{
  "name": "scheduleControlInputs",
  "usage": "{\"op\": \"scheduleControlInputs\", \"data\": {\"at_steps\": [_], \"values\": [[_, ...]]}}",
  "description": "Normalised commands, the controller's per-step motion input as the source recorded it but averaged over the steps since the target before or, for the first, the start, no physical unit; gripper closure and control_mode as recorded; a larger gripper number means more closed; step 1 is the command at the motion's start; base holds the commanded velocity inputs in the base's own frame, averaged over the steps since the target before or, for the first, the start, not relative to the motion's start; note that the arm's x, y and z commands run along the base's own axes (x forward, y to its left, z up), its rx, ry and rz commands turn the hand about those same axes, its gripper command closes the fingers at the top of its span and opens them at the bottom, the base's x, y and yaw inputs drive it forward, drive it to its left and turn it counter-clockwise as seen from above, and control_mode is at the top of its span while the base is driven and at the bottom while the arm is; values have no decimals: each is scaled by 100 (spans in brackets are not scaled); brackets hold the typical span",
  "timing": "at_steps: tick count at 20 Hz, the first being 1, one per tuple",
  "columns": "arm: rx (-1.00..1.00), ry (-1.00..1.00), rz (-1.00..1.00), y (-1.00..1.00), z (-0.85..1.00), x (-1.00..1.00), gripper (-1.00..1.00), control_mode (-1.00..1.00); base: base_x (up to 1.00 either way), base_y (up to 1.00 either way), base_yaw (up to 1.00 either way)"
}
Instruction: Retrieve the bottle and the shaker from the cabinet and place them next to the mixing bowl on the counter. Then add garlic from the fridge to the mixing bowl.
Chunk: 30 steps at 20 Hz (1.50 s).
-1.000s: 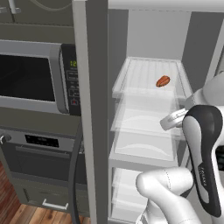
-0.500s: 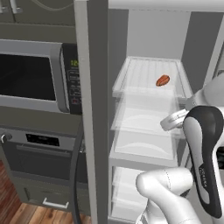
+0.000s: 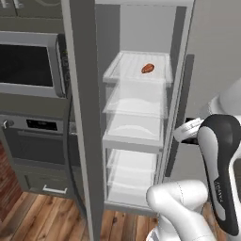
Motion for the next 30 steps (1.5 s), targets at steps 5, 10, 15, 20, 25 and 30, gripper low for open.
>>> {"op": "scheduleControlInputs", "data": {"at_steps": [5, 10, 15, 20, 25, 30], "values": [[0, 0, 0, 0, 0, 0, 100, 100, -100, -31, -2], [0, 0, 0, 0, 0, 0, 100, 100, -100, -18, 9], [0, 0, 0, 0, 0, 0, 100, 100, -100, 3, 41], [0, 0, 0, 0, 0, 0, 100, 100, -86, 32, 70], [0, 0, 0, 0, 0, 0, 100, 100, -57, 40, 79], [0, 0, 0, 0, 0, 0, 100, 100, -55, 39, 79]]}}
